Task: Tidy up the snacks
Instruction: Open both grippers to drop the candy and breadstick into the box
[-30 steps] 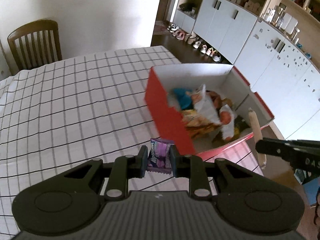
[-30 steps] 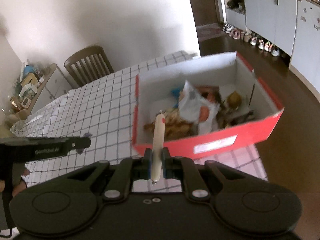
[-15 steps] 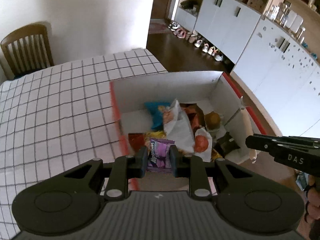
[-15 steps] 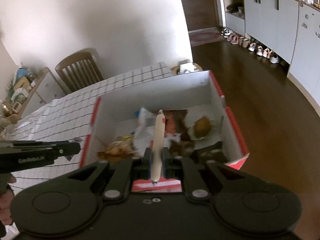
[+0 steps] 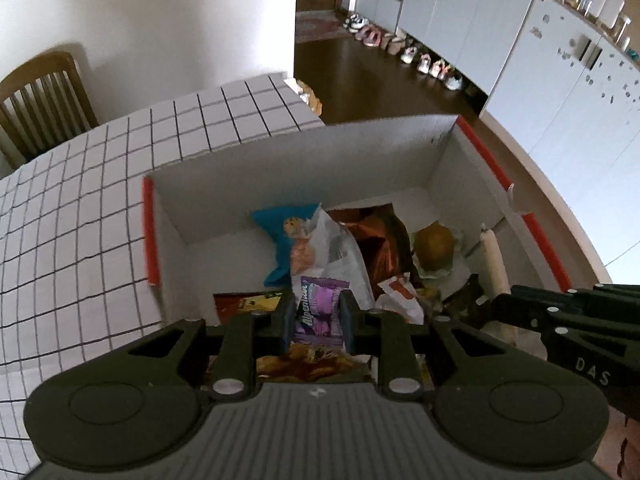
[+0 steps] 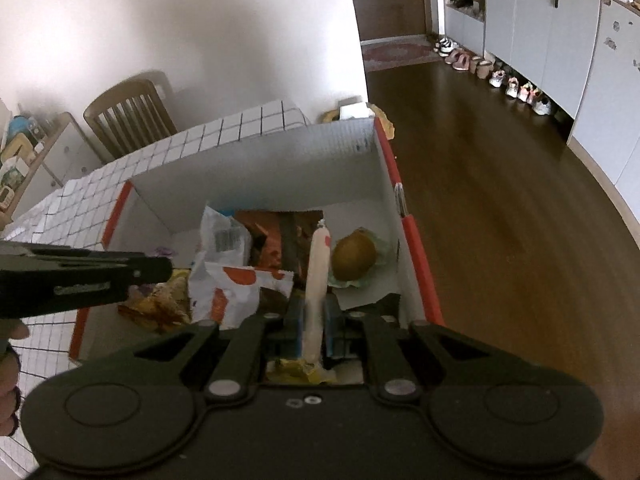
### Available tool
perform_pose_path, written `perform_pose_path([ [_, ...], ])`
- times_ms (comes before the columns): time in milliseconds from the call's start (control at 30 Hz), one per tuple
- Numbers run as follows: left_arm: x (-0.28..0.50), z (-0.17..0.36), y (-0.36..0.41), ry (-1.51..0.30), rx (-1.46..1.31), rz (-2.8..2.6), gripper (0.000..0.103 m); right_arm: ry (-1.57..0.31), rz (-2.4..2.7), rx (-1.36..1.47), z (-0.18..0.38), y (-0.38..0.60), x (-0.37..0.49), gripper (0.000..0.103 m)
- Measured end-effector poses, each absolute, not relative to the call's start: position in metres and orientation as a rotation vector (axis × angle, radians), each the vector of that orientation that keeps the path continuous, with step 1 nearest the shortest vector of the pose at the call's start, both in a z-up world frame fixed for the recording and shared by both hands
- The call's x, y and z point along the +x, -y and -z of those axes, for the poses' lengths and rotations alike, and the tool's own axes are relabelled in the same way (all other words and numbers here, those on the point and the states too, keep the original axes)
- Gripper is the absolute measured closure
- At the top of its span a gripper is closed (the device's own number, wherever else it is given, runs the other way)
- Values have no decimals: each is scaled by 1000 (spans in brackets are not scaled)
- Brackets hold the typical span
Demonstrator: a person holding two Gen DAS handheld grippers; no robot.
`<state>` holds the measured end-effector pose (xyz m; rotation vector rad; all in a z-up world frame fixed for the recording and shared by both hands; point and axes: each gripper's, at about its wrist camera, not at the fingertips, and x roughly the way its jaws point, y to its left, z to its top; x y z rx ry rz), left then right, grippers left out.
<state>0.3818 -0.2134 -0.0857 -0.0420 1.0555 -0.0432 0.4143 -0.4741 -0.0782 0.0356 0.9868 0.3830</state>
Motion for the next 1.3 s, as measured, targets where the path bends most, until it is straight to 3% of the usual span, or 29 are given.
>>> perform_pose_path([
  [633,393,118,228,-1096,-36,29,80,-1056,-416,31,96,474,429,94],
  [933,383,111,223,-1093,-93,53,79,-1058,-411,44,94,474,425,84],
  [1067,374,103,222,-1074,-105,68,79,-1045,-406,64,88,477,419,72],
  [1167,365,94,218,-1058,-134,69,68,-1030,-399,70,82,479,413,68],
  [1200,361,91,215,-1046,-146,70,53,-1025,-398,73,80,479,410,67],
  [1267,353,82,213,-1005,-150,60,33,-1003,-391,69,74,479,404,62],
  [1300,347,77,211,-976,-144,59,32,-990,-389,67,71,479,401,60],
])
